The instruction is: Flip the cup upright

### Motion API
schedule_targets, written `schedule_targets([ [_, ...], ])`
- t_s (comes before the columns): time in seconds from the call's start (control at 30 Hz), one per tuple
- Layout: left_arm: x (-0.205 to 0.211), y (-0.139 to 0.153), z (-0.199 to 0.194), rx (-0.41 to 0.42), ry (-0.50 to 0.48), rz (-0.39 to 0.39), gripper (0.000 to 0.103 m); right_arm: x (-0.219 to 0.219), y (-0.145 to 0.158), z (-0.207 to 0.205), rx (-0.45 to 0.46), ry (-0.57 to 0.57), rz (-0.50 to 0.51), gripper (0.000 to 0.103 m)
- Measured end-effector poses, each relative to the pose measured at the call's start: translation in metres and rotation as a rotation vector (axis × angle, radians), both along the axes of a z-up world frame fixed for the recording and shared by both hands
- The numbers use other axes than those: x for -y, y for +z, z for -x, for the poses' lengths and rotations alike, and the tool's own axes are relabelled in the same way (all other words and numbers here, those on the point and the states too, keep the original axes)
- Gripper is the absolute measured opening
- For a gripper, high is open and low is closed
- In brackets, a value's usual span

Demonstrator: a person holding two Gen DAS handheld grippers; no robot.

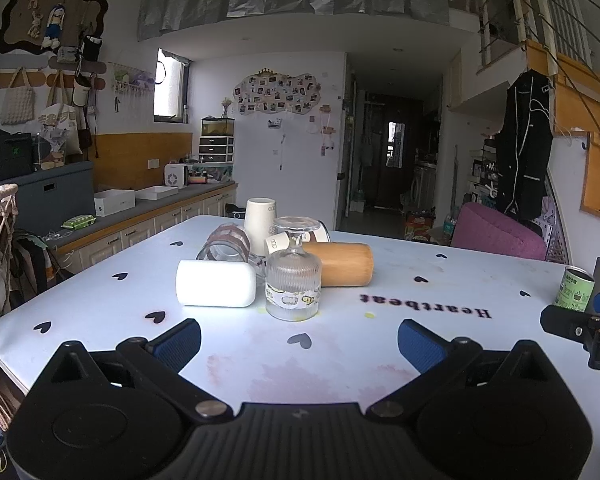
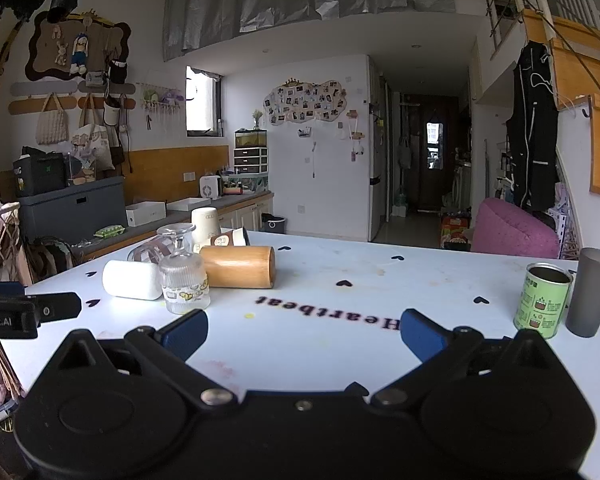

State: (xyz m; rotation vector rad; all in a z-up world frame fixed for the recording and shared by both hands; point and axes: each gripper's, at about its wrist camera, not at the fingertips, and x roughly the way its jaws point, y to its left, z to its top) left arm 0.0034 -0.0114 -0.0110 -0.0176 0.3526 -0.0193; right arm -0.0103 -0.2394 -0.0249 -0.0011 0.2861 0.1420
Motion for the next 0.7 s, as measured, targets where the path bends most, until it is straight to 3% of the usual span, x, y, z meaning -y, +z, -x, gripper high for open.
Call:
schedule_targets([
  [0.43,0.006,-0.001,0.002,0.014,-0.017,0.016,0.103,0.004,0.004,0.01,0.017,0.003,-0.013,0.103],
  [0.7,0.006,0.007,-0.031,0.066,-0.024,0.042,0.098,0.007,0.004,0.014,0.027,0.005,-0.042,0.103],
])
